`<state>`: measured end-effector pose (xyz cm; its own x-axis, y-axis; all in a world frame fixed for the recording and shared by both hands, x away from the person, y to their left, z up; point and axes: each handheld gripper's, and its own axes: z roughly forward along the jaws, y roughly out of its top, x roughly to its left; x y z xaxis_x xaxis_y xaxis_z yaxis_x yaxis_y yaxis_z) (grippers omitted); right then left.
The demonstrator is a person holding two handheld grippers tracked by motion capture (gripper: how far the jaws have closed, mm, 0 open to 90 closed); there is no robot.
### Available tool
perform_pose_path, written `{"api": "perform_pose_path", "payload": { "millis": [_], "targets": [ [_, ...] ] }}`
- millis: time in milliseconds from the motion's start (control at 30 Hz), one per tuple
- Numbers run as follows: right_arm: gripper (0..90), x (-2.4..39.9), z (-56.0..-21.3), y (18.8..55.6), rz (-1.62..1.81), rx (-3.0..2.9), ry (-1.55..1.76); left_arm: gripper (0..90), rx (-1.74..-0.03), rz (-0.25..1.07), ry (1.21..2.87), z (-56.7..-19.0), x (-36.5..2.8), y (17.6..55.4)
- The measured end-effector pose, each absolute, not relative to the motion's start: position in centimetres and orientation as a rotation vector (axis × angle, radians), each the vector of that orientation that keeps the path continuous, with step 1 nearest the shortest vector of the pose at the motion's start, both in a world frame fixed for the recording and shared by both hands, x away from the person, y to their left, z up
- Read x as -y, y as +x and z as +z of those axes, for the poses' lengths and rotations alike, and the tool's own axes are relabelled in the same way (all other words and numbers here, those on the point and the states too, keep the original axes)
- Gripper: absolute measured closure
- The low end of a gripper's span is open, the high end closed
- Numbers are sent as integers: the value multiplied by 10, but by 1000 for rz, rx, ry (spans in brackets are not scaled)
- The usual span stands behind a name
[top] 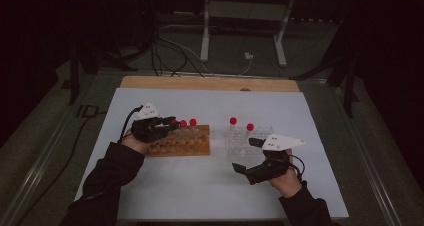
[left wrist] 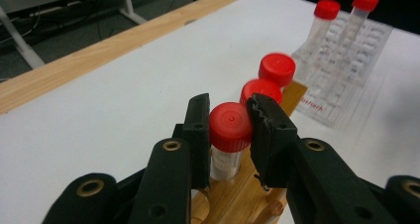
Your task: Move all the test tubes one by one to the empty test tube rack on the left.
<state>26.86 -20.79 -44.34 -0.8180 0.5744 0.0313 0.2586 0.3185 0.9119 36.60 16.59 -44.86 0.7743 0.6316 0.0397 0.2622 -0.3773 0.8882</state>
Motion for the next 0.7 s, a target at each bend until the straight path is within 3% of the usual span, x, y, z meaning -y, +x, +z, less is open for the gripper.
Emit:
{"api": "perform_pose_path", "payload": {
  "millis": [533, 700],
  "targets": [
    [0, 213, -436, 267, 1548, -2247, 726, 699, -668, 453, 1987, -447, -169, 364],
    [0, 217, -432, 265, 1593, -2196, 677, 581, -648, 441, 1969, -440, -177, 358]
  ]
}}
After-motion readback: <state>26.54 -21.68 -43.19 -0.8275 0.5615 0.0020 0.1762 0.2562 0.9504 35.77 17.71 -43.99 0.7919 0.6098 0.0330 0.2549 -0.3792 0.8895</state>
